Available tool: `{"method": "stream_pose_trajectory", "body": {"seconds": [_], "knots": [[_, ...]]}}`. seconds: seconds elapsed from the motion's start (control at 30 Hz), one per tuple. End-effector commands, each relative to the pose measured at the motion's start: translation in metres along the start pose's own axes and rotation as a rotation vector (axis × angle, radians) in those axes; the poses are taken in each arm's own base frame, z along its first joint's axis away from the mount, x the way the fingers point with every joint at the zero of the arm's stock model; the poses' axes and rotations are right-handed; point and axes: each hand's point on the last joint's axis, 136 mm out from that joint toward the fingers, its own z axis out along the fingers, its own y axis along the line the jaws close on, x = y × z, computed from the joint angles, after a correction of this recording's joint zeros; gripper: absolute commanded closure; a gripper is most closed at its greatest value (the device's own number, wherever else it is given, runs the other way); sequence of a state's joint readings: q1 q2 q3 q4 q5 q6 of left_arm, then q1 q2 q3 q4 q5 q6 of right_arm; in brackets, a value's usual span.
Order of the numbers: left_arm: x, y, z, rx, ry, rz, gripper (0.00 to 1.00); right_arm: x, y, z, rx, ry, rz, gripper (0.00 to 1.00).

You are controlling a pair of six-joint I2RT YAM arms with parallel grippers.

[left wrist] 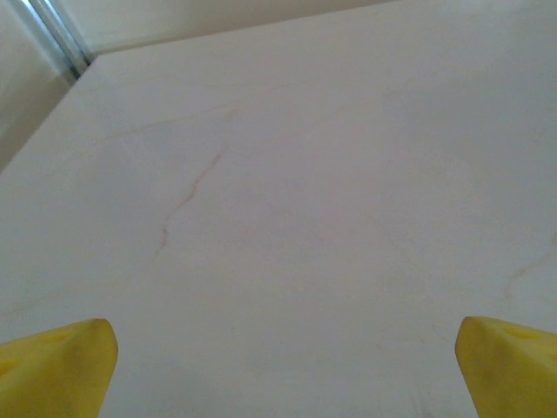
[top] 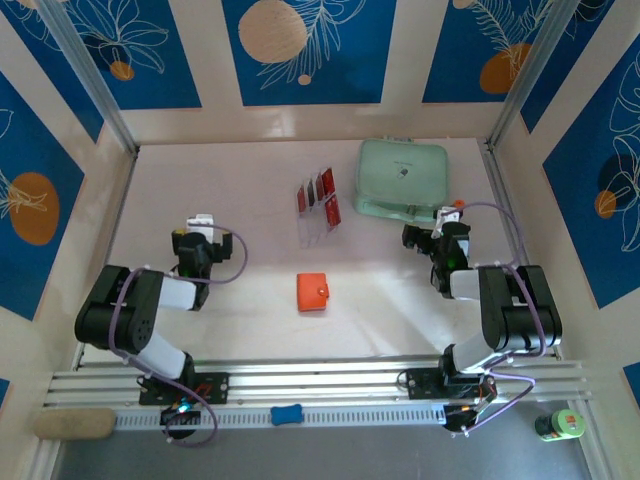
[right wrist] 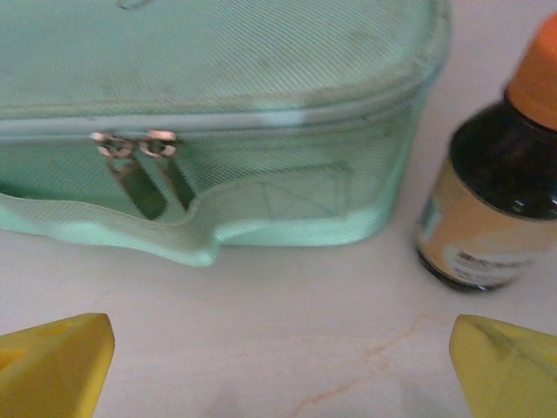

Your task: Put the credit cards into the card holder

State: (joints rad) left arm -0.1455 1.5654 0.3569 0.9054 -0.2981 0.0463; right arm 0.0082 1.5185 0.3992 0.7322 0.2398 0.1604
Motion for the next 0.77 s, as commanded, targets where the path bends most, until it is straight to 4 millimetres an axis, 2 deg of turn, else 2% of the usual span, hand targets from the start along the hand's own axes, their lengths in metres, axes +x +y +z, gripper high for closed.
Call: {"method": "stream_pose_trajectory", "body": {"seconds": [0.0,0.73], "knots": [[-0.0173,-0.005,0.0015,0.062,-0.074,-0.01,0.01,-0.0218,0.0149,-0.0008,-0.087,-0.082,-0.033,0.01],[-0.0156,-0.0027,0.0056,0.098,-0.05,-0.042,0.01,-0.0232,0.0171,-0.0005,-0.08,-0.089,-0.052,0.01]]}}
